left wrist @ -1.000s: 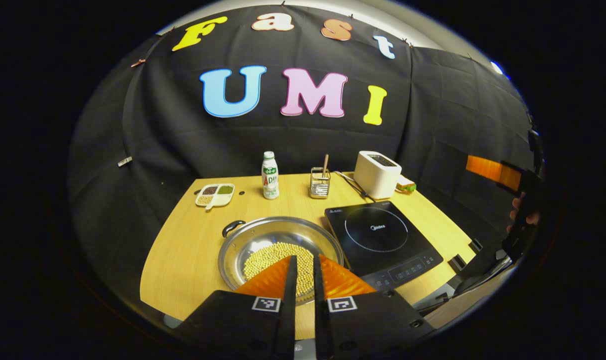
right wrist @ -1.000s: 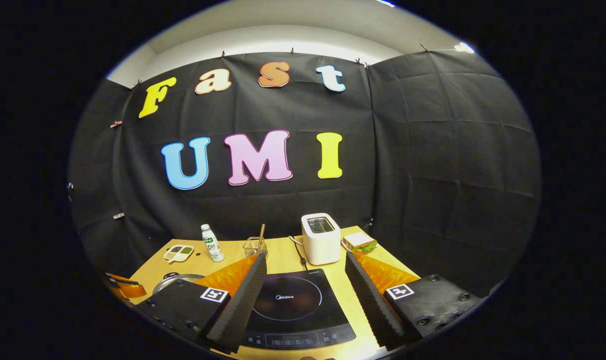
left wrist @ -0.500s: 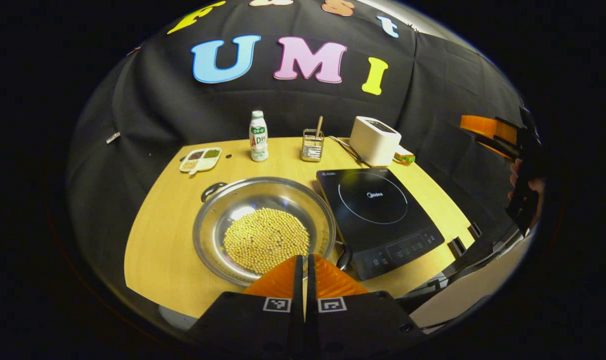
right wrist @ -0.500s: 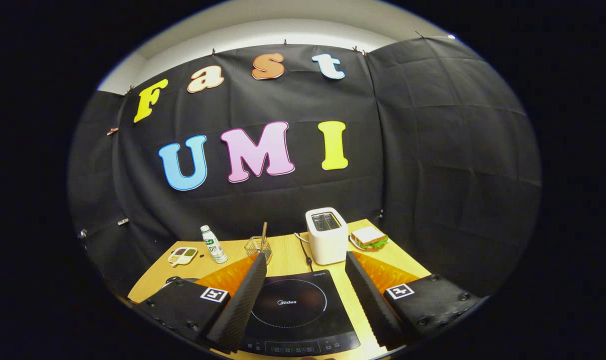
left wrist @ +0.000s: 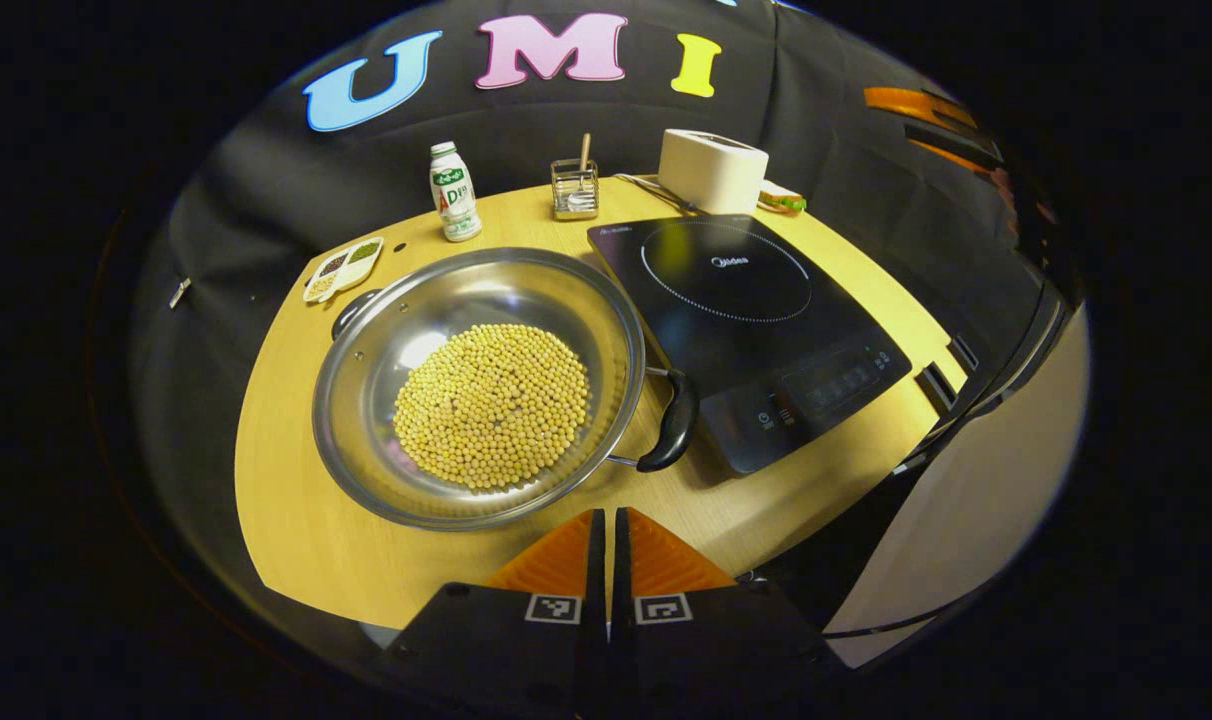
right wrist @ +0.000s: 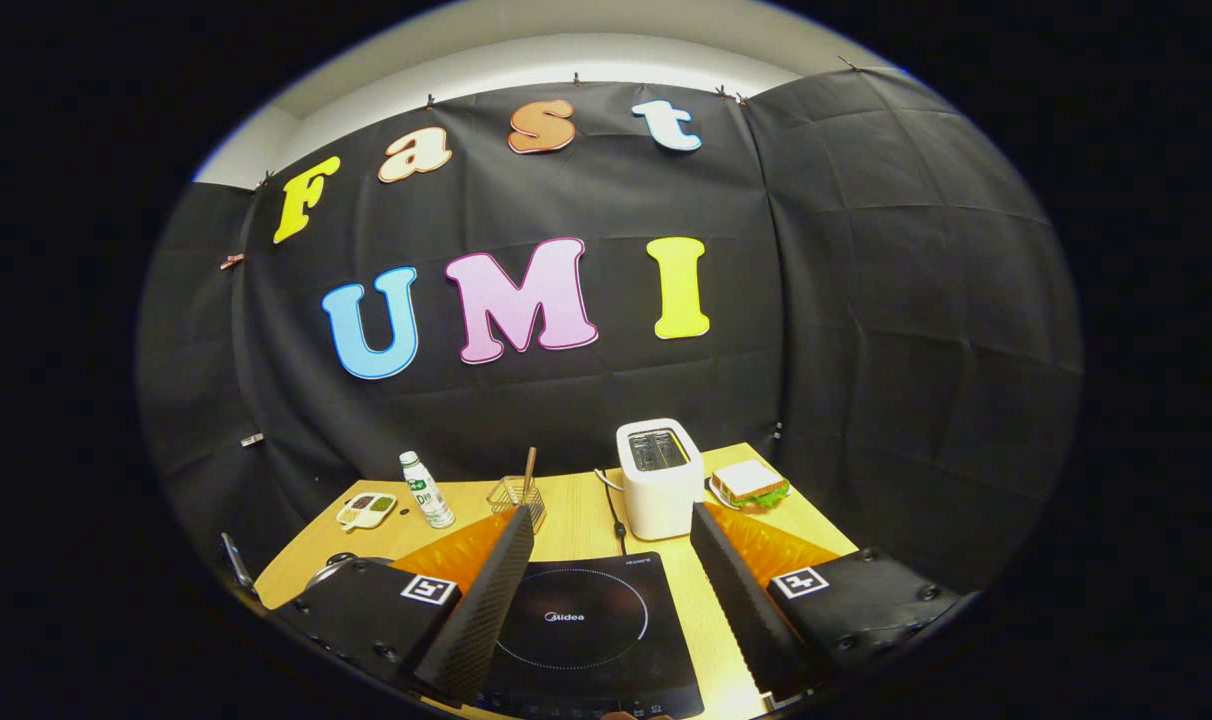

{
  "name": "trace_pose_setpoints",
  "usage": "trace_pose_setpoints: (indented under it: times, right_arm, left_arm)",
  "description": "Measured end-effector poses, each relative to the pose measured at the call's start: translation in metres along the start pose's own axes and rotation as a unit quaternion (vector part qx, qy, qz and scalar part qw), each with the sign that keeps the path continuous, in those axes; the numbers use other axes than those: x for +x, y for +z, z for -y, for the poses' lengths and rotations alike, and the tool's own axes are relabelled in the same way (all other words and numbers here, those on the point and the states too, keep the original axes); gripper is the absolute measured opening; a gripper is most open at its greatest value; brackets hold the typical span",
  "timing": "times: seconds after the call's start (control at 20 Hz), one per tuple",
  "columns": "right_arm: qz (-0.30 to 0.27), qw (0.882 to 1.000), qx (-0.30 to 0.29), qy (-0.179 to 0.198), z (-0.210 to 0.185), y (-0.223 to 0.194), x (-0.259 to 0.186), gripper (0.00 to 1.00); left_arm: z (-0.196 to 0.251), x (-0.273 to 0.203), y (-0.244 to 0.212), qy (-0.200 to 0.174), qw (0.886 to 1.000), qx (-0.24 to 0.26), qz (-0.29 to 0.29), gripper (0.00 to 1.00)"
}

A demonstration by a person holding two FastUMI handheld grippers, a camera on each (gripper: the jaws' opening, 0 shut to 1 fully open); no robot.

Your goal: First push the handle of the pot to place it horizontally, then grasp the pot with both hands and set it on the induction cooktop.

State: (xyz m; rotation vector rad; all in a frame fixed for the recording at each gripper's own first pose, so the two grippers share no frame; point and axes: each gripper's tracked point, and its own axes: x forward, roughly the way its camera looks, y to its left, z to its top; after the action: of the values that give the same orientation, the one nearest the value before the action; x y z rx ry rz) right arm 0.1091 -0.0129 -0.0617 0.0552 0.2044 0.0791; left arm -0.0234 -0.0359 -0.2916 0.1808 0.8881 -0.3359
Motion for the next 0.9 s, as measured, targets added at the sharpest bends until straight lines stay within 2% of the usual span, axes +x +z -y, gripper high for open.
trace_pose_setpoints:
  times: [0.2, 0.6, 0.9]
  right_arm:
    - [0.003, 1.000, -0.003, 0.004, 0.005, 0.004, 0.005, 0.99]
    - [0.008, 1.000, -0.003, -0.009, 0.023, 0.009, 0.009, 0.98]
    - [0.010, 1.000, 0.002, -0.026, 0.037, 0.011, 0.008, 0.98]
  left_arm:
    - [0.000, 0.019, -0.006, 0.007, 0.999, 0.025, -0.027, 0.05]
    - [0.019, 0.047, 0.013, 0.000, 0.998, 0.049, -0.029, 0.05]
    - [0.028, 0.056, 0.026, -0.017, 0.999, 0.018, -0.030, 0.05]
